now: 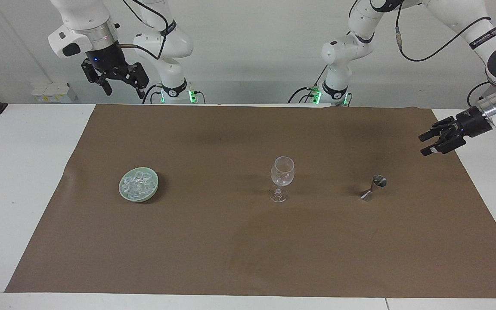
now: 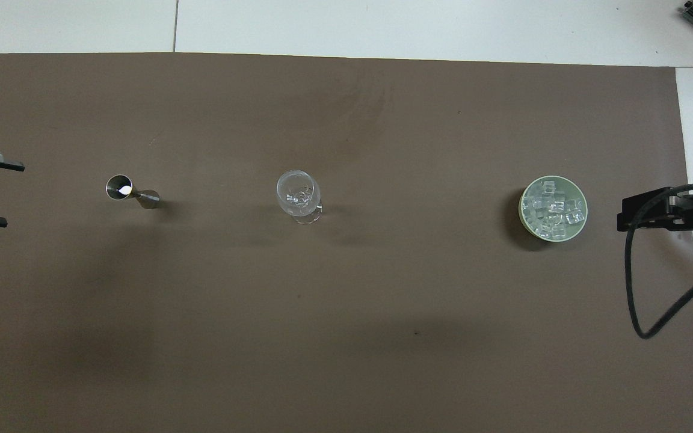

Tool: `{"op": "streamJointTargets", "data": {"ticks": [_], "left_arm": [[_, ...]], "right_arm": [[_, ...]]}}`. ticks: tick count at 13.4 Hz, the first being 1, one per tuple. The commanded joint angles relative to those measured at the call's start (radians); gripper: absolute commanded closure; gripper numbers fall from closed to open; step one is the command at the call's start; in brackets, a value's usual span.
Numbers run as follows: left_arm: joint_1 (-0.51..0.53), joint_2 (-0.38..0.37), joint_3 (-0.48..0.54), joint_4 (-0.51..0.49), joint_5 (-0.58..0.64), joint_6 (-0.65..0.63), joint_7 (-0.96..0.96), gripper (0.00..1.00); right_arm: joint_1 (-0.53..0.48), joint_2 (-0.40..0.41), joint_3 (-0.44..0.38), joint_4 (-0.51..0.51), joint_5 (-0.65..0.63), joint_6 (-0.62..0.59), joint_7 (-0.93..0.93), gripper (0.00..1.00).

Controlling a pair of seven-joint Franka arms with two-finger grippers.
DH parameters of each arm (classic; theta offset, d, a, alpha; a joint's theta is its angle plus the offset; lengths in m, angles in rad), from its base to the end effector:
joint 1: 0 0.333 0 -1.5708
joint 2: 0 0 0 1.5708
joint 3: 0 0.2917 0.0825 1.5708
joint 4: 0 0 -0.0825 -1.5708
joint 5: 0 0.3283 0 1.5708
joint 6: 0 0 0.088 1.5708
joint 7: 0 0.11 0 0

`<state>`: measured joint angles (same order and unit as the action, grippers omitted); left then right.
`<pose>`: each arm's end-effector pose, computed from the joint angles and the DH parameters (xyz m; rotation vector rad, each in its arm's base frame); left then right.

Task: Pour wine and add ice with both arms
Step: 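Reach the left gripper toward the small metal cup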

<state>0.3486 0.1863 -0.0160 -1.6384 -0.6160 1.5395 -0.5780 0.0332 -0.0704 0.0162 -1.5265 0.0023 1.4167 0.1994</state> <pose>0.5242 0.1128 0.4917 2.2265 1.1902 -0.4588 0.4615 0.0234 0.6359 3.1284 -0.2347 -0.0616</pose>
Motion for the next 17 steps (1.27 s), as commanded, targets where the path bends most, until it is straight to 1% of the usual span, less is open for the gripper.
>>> {"op": "streamJointTargets", "data": {"ticks": [1, 3, 5, 6, 8, 11, 14, 16, 17], "left_arm": [[-0.003, -0.016, -0.004, -0.040, -0.041, 0.025, -0.083, 0.00], [-0.013, -0.016, -0.005, -0.038, -0.047, 0.019, -0.098, 0.00], [0.006, 0.008, -0.006, -0.038, -0.123, -0.008, -0.102, 0.00], [0.013, 0.048, -0.006, -0.029, -0.151, -0.025, -0.103, 0.00], [0.071, 0.123, -0.006, -0.023, -0.249, -0.070, -0.108, 0.00], [0.110, 0.185, -0.007, -0.020, -0.269, -0.099, -0.167, 0.00], [0.110, 0.226, -0.006, -0.018, -0.274, -0.090, -0.168, 0.00], [0.110, 0.271, -0.012, 0.006, -0.274, -0.088, -0.168, 0.00], [0.110, 0.301, -0.015, 0.035, -0.281, -0.094, -0.171, 0.00]], "right_arm": [[0.002, -0.022, -0.001, -0.024, -0.012, 0.002, -0.020, 0.00], [0.002, -0.020, -0.001, -0.023, -0.012, 0.001, -0.020, 0.00], [0.002, -0.020, -0.001, -0.024, -0.012, 0.001, -0.020, 0.00], [0.002, -0.020, -0.001, -0.024, -0.013, 0.002, -0.020, 0.00], [0.002, -0.020, -0.001, -0.024, -0.012, 0.001, -0.018, 0.00], [0.002, -0.020, -0.001, -0.024, -0.012, 0.001, -0.020, 0.00], [0.002, -0.020, -0.001, -0.023, -0.013, 0.001, -0.020, 0.00], [0.002, -0.020, -0.001, -0.023, -0.012, 0.002, -0.020, 0.00], [0.002, -0.020, -0.001, -0.023, -0.012, 0.001, -0.020, 0.00]]}}
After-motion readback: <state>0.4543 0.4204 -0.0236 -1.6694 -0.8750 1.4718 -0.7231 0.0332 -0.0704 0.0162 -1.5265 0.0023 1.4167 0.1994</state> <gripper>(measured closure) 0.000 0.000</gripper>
